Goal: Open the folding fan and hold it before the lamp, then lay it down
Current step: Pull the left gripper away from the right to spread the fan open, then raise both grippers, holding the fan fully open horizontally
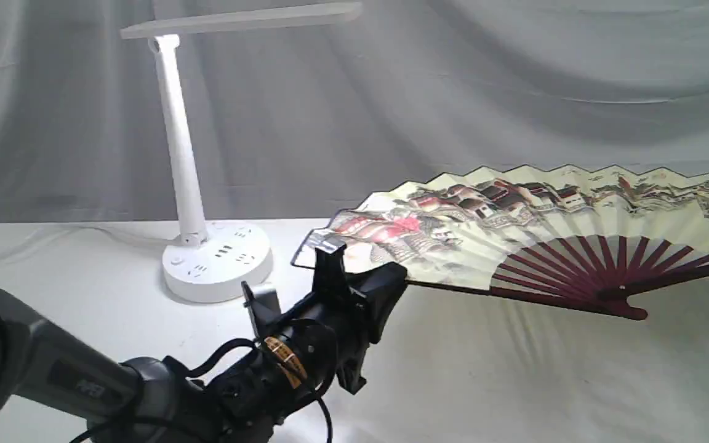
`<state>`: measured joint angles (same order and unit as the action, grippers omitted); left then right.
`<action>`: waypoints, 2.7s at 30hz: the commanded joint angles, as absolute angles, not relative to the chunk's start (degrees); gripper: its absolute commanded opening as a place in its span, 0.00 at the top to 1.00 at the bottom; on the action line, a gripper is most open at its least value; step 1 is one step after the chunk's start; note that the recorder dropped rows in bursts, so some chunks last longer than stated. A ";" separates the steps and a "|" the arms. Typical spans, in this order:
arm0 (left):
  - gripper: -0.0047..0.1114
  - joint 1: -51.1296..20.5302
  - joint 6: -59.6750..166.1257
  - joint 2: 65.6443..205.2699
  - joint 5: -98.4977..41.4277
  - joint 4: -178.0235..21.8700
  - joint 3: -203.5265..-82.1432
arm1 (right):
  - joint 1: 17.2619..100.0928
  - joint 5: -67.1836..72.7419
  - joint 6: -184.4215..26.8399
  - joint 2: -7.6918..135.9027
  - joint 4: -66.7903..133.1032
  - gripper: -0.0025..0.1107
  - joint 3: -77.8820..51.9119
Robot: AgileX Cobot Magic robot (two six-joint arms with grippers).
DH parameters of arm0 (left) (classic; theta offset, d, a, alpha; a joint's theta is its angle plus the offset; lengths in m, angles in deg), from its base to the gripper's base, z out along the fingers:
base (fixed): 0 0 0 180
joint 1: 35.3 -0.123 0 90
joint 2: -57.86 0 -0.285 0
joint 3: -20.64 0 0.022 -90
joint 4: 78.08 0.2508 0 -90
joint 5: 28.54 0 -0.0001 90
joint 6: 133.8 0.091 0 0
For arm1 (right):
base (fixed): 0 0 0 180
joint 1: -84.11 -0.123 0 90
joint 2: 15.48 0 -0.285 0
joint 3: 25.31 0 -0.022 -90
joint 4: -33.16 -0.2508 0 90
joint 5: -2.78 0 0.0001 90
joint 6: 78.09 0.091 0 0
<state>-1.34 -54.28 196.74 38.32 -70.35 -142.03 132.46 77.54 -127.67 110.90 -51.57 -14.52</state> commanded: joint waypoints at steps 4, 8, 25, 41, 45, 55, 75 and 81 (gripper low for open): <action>0.96 -3.32 -55.25 192.37 41.43 -82.34 -138.50 | 130.00 72.74 -130.71 110.49 -52.25 0.98 -14.87; 0.96 -3.32 -55.25 190.78 41.43 -83.33 -136.42 | 128.06 72.74 -130.71 110.49 -52.65 0.98 -14.87; 0.96 -3.36 -53.80 186.05 41.43 -88.19 -132.31 | 126.00 72.74 -130.57 110.49 -55.16 0.98 -14.87; 0.96 -10.03 -54.35 182.22 41.43 -81.95 -129.60 | 123.43 72.74 -130.67 110.49 -59.13 0.98 -14.87; 0.96 -10.67 -54.22 180.93 41.43 -82.17 -128.41 | 122.02 72.74 -130.67 110.49 -59.61 0.98 -14.87; 0.96 -12.32 -54.36 177.93 41.43 -81.95 -128.33 | 114.81 72.74 -132.21 110.49 -64.33 0.98 -14.87; 0.96 -25.41 -57.41 168.87 41.43 -72.75 -123.12 | 105.15 72.74 -135.05 107.39 -66.79 0.98 -14.87; 0.96 -27.20 -59.21 166.85 41.43 -73.23 -120.89 | 104.09 70.10 -133.17 103.23 -66.79 0.98 -14.87</action>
